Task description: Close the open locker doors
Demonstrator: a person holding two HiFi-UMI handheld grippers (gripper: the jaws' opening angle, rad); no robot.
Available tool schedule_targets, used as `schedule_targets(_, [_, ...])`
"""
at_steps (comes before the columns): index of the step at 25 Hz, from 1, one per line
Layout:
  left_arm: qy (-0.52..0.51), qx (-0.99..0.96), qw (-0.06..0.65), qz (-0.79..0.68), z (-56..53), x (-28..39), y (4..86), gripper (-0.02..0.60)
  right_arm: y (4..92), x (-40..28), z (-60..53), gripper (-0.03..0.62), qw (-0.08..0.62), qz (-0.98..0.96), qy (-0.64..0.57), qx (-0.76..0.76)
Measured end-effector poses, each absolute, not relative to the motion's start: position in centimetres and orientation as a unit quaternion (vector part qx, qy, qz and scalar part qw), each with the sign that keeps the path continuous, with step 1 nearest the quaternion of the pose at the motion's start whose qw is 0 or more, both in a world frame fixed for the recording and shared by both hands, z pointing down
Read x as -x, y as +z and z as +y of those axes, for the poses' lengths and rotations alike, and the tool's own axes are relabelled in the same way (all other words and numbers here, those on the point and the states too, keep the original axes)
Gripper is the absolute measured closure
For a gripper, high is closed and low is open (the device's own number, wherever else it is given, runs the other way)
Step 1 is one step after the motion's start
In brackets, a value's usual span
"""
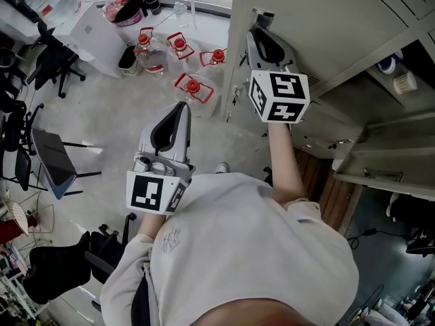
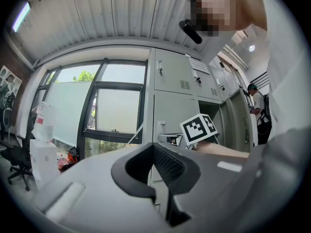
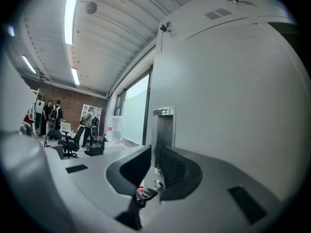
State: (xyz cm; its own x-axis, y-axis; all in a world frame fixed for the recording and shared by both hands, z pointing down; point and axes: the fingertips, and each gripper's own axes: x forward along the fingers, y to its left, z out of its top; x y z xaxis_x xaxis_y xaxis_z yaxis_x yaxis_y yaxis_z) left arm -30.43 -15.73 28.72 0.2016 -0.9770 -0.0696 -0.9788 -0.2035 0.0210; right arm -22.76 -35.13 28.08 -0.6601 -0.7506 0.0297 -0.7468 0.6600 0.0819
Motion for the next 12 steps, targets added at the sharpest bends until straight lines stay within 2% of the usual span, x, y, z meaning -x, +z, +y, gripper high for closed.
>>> schedule_targets(12, [0.033, 0.769, 0.013, 0.638, -14.9, 30.9, 28.9, 0.580, 29.0, 21.7, -36.8, 0.540, 0.042, -0.896, -0.036, -0.440])
